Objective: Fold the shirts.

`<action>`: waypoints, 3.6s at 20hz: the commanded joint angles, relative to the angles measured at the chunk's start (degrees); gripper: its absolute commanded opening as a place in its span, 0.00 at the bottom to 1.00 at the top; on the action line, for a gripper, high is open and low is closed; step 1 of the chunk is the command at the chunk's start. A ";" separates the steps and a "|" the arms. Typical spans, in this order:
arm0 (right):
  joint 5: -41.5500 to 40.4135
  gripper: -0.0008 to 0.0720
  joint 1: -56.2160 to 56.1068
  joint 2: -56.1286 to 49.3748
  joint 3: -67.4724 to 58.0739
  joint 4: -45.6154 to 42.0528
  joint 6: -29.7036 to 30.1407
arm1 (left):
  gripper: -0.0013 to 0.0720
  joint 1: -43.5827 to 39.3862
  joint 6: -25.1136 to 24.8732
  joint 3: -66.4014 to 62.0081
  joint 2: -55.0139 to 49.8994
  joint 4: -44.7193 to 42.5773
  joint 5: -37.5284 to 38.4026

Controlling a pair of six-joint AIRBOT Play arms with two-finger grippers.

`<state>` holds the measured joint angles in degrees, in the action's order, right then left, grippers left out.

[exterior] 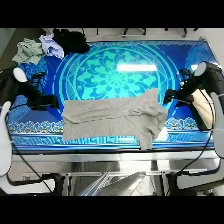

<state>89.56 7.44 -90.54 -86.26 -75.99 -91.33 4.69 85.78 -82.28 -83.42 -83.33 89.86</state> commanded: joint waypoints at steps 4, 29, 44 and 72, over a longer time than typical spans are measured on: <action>-6.16 0.97 7.06 11.78 20.11 13.31 6.45 | 0.93 6.27 1.33 18.88 12.41 8.24 -2.12; -12.20 0.97 6.88 26.29 29.53 17.31 8.87 | 0.47 6.12 6.29 45.57 8.37 21.11 -30.58; -12.24 0.97 10.45 26.80 41.92 12.90 10.38 | 0.03 6.19 6.27 45.48 38.21 20.11 -27.23; -8.55 0.03 -1.38 65.81 56.96 7.37 -0.50 | 0.04 6.12 0.68 32.17 39.52 22.67 -9.42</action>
<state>70.61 5.87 -37.67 -27.88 -63.75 -86.70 10.83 88.40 -47.42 -45.89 -60.42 73.01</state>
